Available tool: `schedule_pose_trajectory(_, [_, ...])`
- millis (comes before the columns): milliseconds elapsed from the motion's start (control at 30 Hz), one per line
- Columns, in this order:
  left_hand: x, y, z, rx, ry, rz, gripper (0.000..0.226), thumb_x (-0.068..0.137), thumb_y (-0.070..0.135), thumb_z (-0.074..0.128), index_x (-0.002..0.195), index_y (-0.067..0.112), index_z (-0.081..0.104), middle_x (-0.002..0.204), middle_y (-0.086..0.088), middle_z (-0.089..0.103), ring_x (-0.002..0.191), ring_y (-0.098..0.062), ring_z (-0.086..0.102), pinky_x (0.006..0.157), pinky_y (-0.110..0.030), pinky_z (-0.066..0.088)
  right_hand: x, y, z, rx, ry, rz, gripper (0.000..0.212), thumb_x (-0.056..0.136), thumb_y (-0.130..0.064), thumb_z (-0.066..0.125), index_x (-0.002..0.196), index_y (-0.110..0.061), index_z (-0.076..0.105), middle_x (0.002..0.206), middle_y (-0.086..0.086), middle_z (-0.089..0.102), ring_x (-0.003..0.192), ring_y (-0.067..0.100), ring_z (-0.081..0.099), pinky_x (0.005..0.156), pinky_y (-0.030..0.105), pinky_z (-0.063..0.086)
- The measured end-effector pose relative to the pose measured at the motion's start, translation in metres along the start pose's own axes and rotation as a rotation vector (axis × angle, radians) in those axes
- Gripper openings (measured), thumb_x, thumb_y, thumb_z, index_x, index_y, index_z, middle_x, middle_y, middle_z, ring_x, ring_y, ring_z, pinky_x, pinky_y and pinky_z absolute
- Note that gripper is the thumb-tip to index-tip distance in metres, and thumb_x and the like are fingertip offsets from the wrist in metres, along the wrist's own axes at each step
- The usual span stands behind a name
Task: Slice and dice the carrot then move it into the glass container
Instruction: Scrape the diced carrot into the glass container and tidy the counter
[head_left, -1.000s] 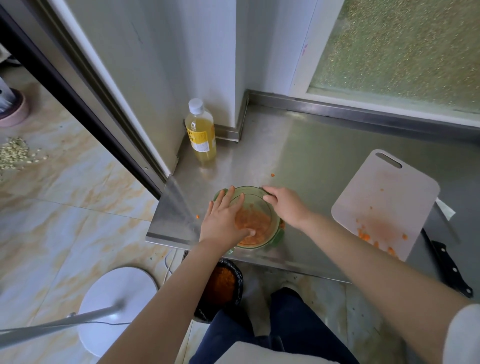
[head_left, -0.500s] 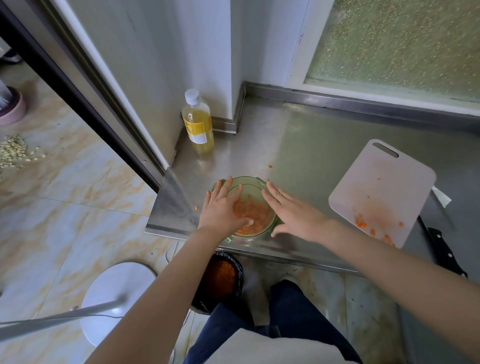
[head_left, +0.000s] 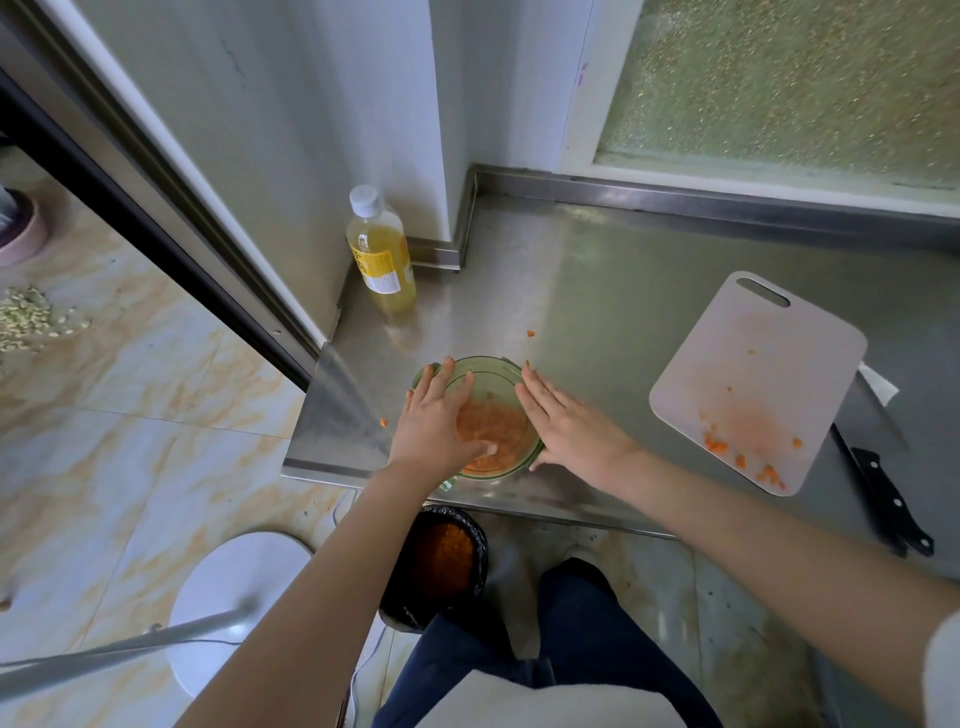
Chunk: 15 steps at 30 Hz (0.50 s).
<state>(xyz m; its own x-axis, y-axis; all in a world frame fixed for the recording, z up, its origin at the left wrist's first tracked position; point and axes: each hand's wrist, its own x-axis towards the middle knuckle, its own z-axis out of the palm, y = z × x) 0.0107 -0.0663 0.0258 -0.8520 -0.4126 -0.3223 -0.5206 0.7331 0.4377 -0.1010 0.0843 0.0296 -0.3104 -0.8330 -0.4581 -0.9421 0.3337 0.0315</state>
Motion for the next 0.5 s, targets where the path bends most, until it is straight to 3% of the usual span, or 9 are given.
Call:
schedule_pose_trajectory(67, [0.000, 0.000, 0.000, 0.006, -0.004, -0.004, 0.092, 0.076, 0.045, 0.072, 0.149, 0.026, 0.020, 0.159, 0.002, 0.000, 0.145, -0.019, -0.006, 0.116, -0.039, 0.001, -0.004, -0.003, -0.012, 0.057, 0.015, 0.021, 0.111, 0.064, -0.048, 0.079, 0.141, 0.014, 0.026, 0.150, 0.032, 0.021, 0.140, 0.038, 0.027, 0.113, 0.033, 0.014])
schedule_pose_trajectory(133, [-0.001, 0.000, 0.000, 0.013, -0.004, -0.005, 0.091, 0.077, 0.045, 0.071, 0.149, 0.026, 0.019, 0.159, 0.002, -0.001, 0.145, -0.019, -0.007, 0.116, -0.039, 0.000, -0.007, -0.004, -0.014, 0.152, 0.047, 0.000, 0.107, 0.082, -0.050, 0.063, 0.148, 0.006, 0.000, 0.156, 0.024, -0.008, 0.147, 0.031, -0.002, 0.112, 0.027, -0.006])
schedule_pose_trajectory(267, [-0.005, 0.000, 0.002, -0.003, 0.025, 0.020, 0.090, 0.079, 0.046, 0.069, 0.149, 0.024, 0.018, 0.159, -0.001, -0.001, 0.145, -0.020, -0.007, 0.116, -0.037, -0.003, -0.006, -0.006, -0.035, 0.352, -0.040, 0.020, 0.110, 0.080, -0.055, 0.064, 0.149, 0.003, 0.001, 0.158, 0.019, -0.009, 0.147, 0.024, -0.003, 0.117, 0.030, 0.007])
schedule_pose_trajectory(367, [-0.008, -0.006, 0.001, -0.081, 0.121, 0.016, 0.086, 0.081, 0.041, 0.068, 0.149, 0.021, 0.019, 0.159, -0.004, 0.002, 0.146, -0.020, -0.004, 0.116, -0.036, -0.003, 0.000, -0.006, -0.042, 0.352, -0.072, 0.028, 0.107, 0.079, -0.049, 0.068, 0.150, 0.001, 0.005, 0.158, 0.019, -0.005, 0.147, 0.025, 0.002, 0.116, 0.031, 0.013])
schedule_pose_trajectory(500, [-0.005, -0.015, -0.007, -0.278, 0.091, -0.121, 0.093, 0.077, 0.037, 0.075, 0.149, 0.014, 0.020, 0.154, -0.007, 0.023, 0.142, -0.024, 0.020, 0.116, -0.036, 0.017, 0.003, -0.008, -0.042, 0.313, -0.100, 0.028, 0.106, 0.081, -0.047, 0.067, 0.149, 0.002, 0.002, 0.157, 0.023, -0.007, 0.147, 0.028, 0.000, 0.117, 0.033, 0.013])
